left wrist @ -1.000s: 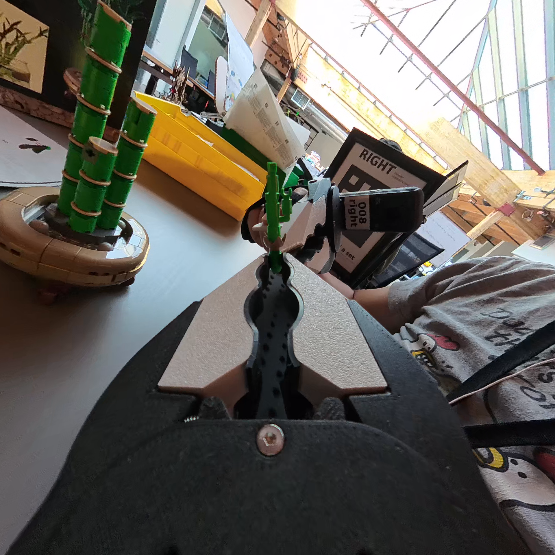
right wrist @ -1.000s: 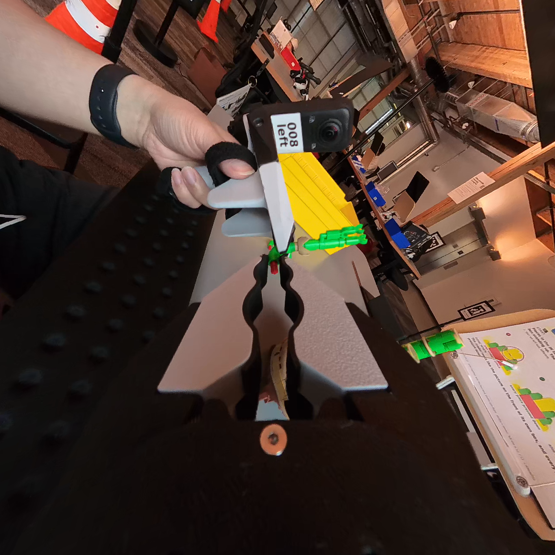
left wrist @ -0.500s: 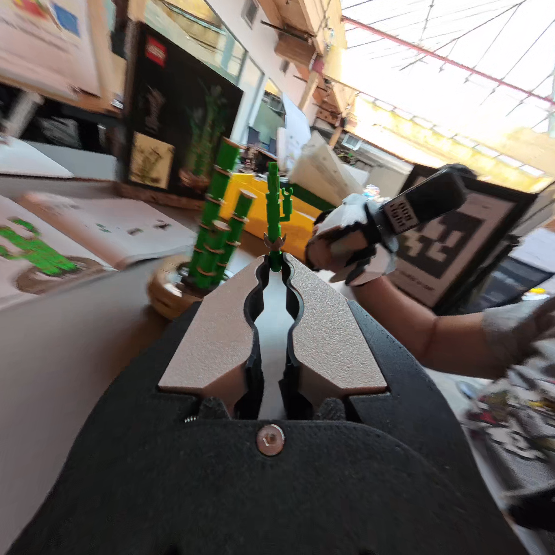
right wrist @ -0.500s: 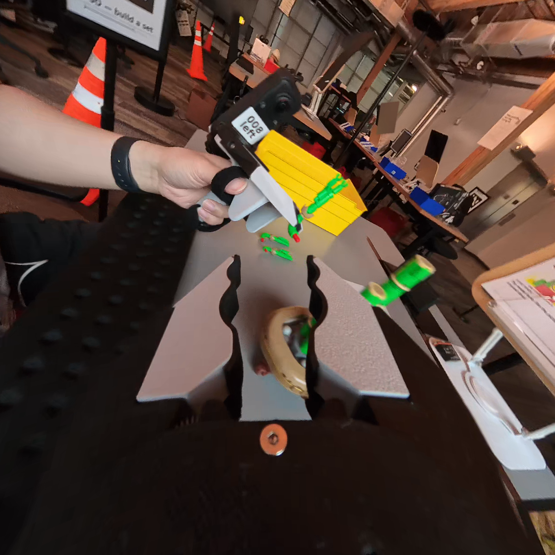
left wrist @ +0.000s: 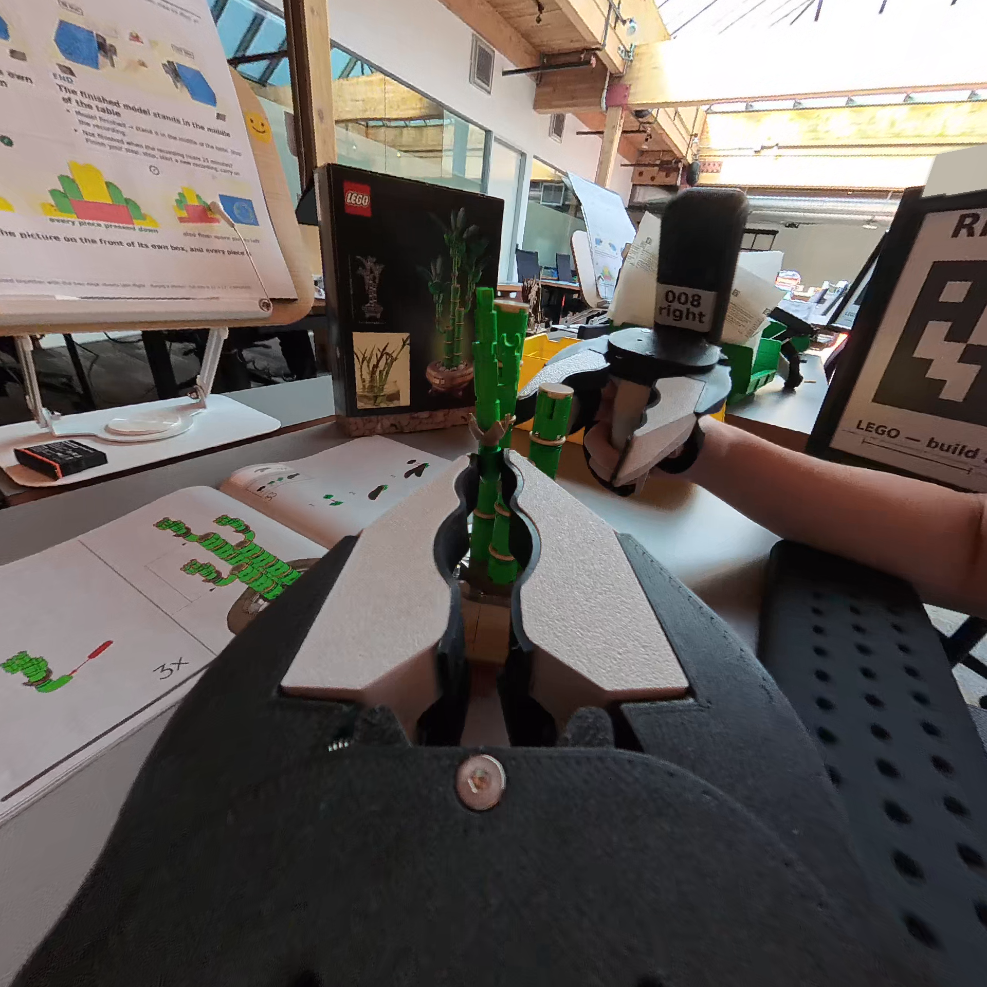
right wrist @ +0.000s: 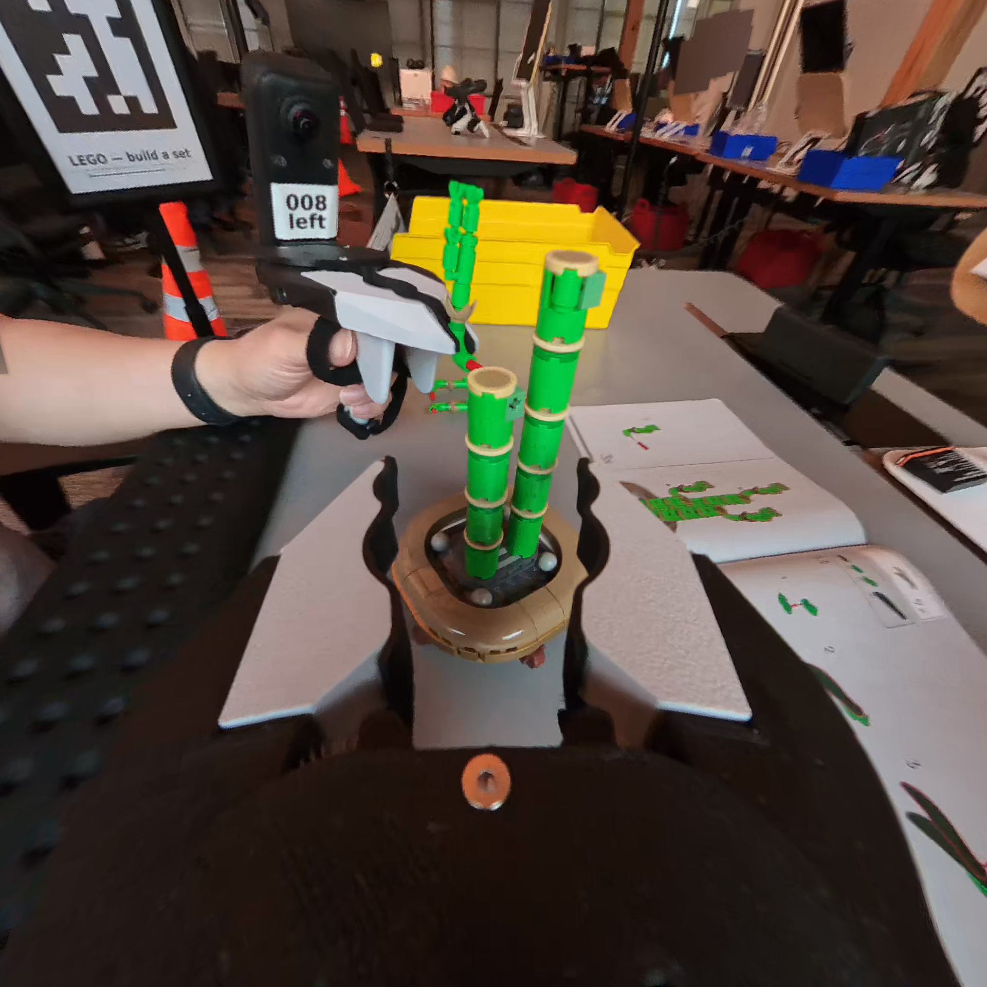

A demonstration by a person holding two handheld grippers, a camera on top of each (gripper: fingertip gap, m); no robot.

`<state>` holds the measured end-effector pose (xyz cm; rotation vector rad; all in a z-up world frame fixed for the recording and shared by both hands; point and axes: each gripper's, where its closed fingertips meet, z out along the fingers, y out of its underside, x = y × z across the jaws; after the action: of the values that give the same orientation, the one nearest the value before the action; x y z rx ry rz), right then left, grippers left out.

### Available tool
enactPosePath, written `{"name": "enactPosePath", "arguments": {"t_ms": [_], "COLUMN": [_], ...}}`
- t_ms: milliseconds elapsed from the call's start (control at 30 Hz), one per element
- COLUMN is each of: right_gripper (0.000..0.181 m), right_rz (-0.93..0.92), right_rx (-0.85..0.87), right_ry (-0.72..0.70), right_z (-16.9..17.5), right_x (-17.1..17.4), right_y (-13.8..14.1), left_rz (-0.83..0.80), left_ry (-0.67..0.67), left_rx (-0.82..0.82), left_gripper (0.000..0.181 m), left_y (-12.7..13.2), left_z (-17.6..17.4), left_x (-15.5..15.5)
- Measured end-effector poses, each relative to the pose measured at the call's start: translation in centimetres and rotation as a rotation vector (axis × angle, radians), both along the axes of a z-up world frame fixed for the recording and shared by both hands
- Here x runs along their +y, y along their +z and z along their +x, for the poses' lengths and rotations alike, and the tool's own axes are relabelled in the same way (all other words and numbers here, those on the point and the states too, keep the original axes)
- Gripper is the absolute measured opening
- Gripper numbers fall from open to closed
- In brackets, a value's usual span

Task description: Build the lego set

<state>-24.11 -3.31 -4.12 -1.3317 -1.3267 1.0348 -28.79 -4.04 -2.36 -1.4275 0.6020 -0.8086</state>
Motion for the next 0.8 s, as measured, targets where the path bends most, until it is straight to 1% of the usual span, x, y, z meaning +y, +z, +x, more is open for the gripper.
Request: {"name": "enactPosePath", "arguments": {"t_ms": [33,133,233,300,333,400,467,533,600,667,733,800], "right_gripper": [0.062,0.057,0.056,0.057,0.057,0.056,0.058,0.065,0.081,0.091,0.096,0.1], "right_rz": [0.018,0.063,0.214,0.348,0.44,0.63,0.798,0.873,0.874,0.875,0.861,0.859], "right_rx": [0.023,0.057,0.028,0.019,0.027,0.02,-0.026,-0.133,-0.289,-0.408,-0.484,-0.518], "right_ry": [-0.02,-0.057,-0.102,-0.127,-0.156,-0.181,-0.201,-0.193,-0.212,-0.254,-0.239,-0.252], "right_z": [0.0,0.1,0.6,1.1,1.4,1.6,1.1,-0.4,-1.7,-2.4,-2.9,-3.3], "right_x": [0.0,0.0,0.3,0.2,0.2,-0.9,-2.5,-3.8,-3.7,-3.0,-3.1,-3.2], "right_y": [0.3,0.8,0.7,0.9,1.4,2.8,3.8,2.8,0.4,-1.5,-3.0,-3.4], "left_rz": [0.013,0.058,0.08,0.083,0.082,0.074,0.068,0.07,0.07,0.06,0.051,0.042], "left_ry": [0.003,0.018,0.008,0.015,0.023,0.022,0.031,0.042,0.046,0.047,0.043,0.038], "left_rx": [0.008,0.082,0.138,0.153,0.154,0.144,0.142,0.142,0.135,0.128,0.117,0.117], "left_gripper": [0.006,0.006,0.006,0.006,0.006,0.006,0.006,0.006,0.006,0.006,0.006,0.006], "left_y": [0.0,-0.5,-1.2,-1.5,-1.5,-1.6,-1.7,-1.6,-1.6,-1.6,-1.6,-1.7], "left_z": [0.1,0.8,1.6,1.8,1.7,1.7,1.7,1.6,1.5,1.5,1.5,1.6], "left_x": [0.0,0.0,-0.3,-0.3,-0.2,-0.2,-0.1,0.0,0.1,0.1,0.1,0.1]}}
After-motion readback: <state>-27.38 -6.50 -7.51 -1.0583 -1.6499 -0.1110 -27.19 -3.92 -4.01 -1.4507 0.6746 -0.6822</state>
